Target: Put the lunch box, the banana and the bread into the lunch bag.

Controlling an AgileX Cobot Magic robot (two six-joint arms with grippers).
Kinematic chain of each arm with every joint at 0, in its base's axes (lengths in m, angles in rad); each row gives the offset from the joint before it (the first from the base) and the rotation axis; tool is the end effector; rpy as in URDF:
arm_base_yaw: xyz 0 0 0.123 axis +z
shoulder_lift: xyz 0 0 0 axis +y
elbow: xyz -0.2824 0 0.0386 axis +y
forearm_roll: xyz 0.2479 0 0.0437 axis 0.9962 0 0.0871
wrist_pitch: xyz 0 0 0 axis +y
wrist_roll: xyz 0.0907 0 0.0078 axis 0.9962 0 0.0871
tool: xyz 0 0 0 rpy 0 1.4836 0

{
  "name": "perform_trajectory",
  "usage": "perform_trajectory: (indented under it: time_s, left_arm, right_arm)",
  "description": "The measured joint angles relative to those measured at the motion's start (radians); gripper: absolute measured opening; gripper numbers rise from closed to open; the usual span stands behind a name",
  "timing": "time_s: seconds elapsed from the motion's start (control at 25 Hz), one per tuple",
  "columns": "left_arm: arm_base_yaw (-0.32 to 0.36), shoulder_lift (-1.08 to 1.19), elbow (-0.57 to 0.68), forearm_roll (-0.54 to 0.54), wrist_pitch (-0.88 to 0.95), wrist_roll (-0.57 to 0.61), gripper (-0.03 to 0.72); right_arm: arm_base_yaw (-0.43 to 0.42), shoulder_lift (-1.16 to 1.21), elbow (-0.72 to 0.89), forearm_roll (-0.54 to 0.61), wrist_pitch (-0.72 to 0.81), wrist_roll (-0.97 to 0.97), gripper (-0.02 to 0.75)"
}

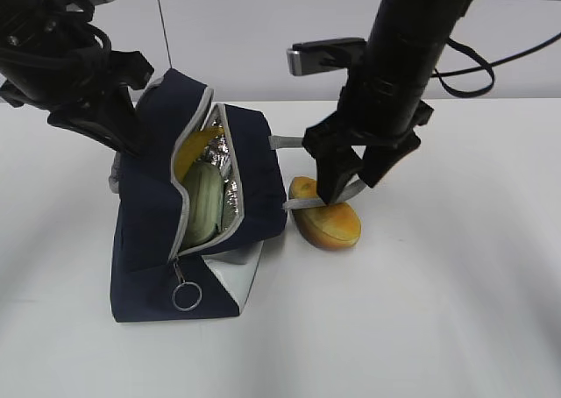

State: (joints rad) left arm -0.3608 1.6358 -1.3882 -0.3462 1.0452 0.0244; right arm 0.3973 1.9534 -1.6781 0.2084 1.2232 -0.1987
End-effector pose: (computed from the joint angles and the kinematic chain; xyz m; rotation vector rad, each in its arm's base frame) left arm 0.3097 -0.1454 0.3034 0.3695 2.7646 -0.5457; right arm 0.3679 0.1736 0.2572 -0.7972 2.8778 0.3242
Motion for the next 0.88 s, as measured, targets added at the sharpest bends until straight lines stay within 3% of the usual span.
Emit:
perform_trajectory:
  time_s: [0.24,0.36,0.56,0.88]
  left_arm:
    - [0.000,0.000,0.000,0.000,0.004,0.000,0.017]
    - [0.000,0.000,0.000,0.000,0.016,0.000,0.017]
    - [0.000,0.000,0.000,0.000,0.020,0.000,0.017]
    - [0.000,0.000,0.000,0.003,0.021,0.000,0.017]
  right_arm:
    - [-0.008,-0.045,0.182,-0.001,-0.001,-0.054,0.515]
    - [-0.010,-0.045,0.230,-0.004,-0.084,-0.060,0.515]
    - [-0.010,-0.045,0.265,-0.004,-0.265,-0.062,0.515]
    - [-0.012,-0.045,0.266,-0.009,-0.307,-0.062,0.515]
